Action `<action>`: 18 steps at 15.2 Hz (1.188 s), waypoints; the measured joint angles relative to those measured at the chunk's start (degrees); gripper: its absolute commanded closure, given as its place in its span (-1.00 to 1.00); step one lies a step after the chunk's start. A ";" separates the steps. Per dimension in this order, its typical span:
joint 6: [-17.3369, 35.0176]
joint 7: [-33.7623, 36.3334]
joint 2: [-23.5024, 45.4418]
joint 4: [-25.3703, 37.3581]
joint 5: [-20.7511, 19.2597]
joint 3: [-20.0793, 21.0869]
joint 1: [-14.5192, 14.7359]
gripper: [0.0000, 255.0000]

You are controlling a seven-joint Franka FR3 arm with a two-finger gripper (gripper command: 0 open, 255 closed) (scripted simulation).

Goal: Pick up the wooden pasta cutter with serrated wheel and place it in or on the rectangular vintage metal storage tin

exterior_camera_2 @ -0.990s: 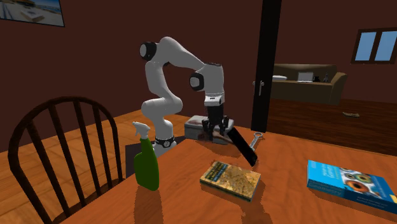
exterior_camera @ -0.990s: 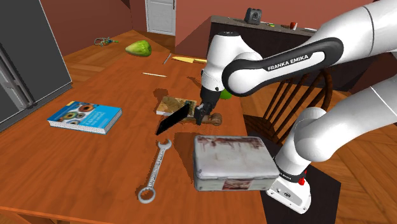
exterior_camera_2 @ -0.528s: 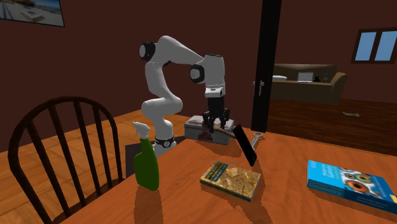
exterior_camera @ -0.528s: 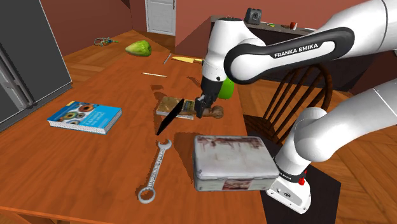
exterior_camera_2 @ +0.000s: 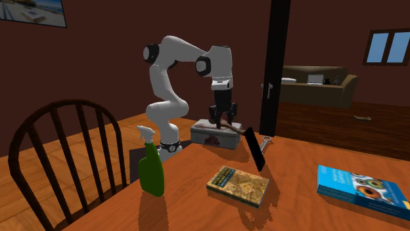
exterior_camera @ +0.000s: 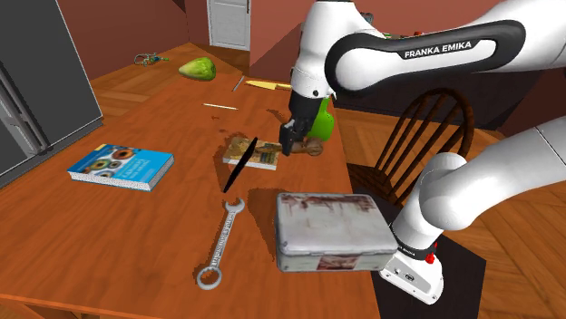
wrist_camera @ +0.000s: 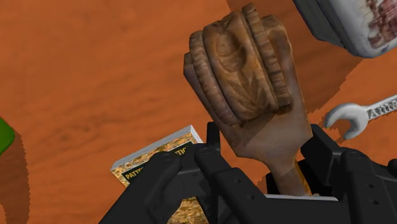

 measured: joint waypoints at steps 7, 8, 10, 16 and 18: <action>-4.83 2.04 -6.96 -1.99 1.69 0.96 2.12 1.00; -5.83 2.81 -8.73 -2.68 2.24 1.42 2.80 1.00; -7.11 4.24 -12.59 -5.18 3.53 2.36 4.33 1.00; -13.84 9.64 -24.70 -10.18 7.67 5.47 9.79 1.00; -16.08 11.90 -28.39 -11.46 9.33 6.90 11.87 1.00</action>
